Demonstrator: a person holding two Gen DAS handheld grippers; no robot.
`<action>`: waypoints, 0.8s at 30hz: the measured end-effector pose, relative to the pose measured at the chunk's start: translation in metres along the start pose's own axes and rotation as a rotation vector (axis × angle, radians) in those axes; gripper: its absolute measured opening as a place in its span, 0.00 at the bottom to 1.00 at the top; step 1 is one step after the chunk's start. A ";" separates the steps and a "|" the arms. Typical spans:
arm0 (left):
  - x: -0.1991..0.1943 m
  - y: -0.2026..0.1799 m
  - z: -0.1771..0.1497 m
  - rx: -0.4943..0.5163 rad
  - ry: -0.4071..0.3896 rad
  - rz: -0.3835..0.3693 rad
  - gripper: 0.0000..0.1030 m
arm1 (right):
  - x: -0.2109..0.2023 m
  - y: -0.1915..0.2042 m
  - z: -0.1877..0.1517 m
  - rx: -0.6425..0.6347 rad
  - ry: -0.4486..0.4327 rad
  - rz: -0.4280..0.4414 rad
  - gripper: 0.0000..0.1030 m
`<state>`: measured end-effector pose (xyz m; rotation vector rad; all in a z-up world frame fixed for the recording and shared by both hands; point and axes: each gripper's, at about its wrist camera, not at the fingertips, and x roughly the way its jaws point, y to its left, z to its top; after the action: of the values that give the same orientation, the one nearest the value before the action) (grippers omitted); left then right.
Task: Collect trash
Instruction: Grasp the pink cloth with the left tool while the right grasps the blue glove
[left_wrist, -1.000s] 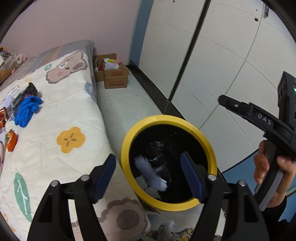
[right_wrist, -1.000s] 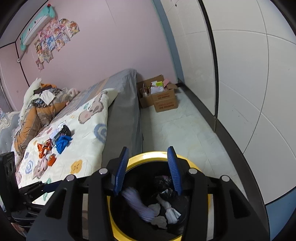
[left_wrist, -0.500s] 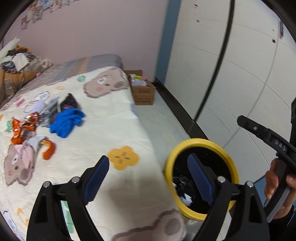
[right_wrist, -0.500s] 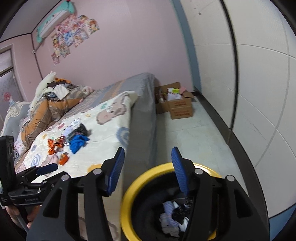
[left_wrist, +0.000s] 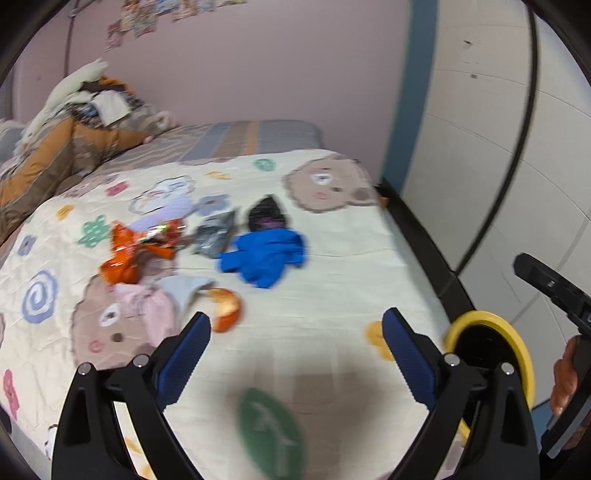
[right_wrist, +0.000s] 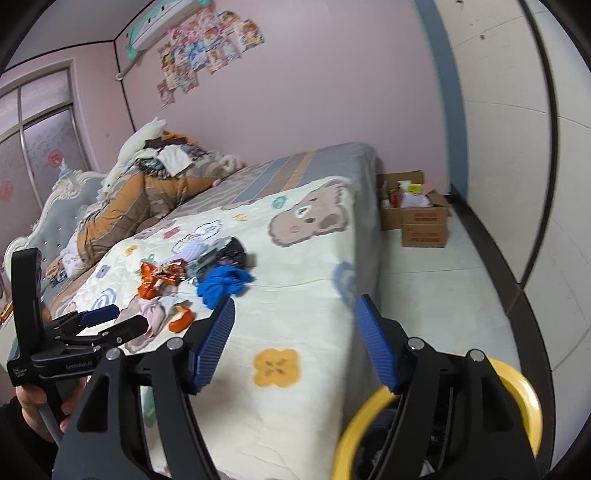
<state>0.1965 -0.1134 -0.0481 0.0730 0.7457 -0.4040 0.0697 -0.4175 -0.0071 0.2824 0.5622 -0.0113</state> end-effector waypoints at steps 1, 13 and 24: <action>0.002 0.009 0.000 -0.013 0.003 0.013 0.88 | 0.009 0.007 0.002 -0.009 0.008 0.009 0.64; 0.044 0.120 -0.004 -0.187 0.069 0.201 0.88 | 0.120 0.076 0.003 -0.110 0.127 0.088 0.65; 0.087 0.175 -0.004 -0.301 0.130 0.253 0.88 | 0.224 0.119 -0.001 -0.200 0.254 0.045 0.67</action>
<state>0.3183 0.0201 -0.1232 -0.0901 0.9065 -0.0434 0.2694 -0.2879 -0.0956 0.1013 0.8035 0.1250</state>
